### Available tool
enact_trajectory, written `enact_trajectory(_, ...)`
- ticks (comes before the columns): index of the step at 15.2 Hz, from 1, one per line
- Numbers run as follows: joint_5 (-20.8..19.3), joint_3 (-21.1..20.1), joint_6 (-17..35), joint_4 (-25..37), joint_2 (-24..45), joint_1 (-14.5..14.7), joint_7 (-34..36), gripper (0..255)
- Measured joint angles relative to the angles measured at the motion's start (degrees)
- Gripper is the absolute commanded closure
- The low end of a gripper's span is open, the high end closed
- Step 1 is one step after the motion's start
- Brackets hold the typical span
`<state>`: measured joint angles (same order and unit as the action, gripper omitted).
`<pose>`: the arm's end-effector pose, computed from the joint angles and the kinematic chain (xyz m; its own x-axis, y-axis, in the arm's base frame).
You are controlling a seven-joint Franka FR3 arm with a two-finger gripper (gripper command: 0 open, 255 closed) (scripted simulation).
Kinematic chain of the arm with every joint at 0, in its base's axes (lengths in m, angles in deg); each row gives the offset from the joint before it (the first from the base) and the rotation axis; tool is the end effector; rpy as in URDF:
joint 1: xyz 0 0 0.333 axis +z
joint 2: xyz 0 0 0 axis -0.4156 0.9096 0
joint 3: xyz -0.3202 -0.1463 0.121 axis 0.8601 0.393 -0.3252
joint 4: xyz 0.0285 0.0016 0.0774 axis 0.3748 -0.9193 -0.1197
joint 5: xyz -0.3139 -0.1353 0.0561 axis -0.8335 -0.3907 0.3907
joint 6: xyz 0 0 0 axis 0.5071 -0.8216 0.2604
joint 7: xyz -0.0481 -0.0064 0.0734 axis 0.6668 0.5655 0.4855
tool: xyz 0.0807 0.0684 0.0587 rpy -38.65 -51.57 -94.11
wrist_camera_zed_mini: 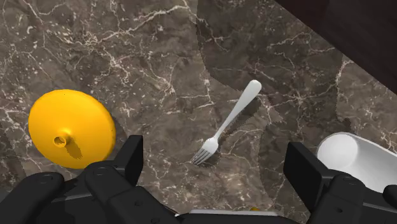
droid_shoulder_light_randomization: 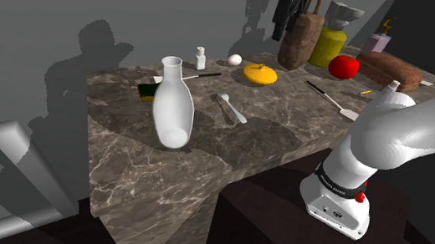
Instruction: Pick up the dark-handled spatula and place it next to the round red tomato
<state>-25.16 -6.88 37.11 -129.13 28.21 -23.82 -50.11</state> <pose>0.2341 -0.0021 0.6228 0.9927 0.1200 0.0118 0.1198 -0.9926 0.0187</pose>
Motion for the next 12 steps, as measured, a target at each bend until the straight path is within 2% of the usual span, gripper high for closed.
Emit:
enact_trajectory(3, -0.6, 0.9, 2.0, -0.2, 1.9, 0.5, -2.4, 0)
enact_trajectory(8, -2.4, 4.1, 9.2, 1.0, 10.8, 2.3, -11.8, 0)
enact_trajectory(12, -3.1, 6.5, 14.2, 4.2, 19.3, 3.7, -19.9, 0)
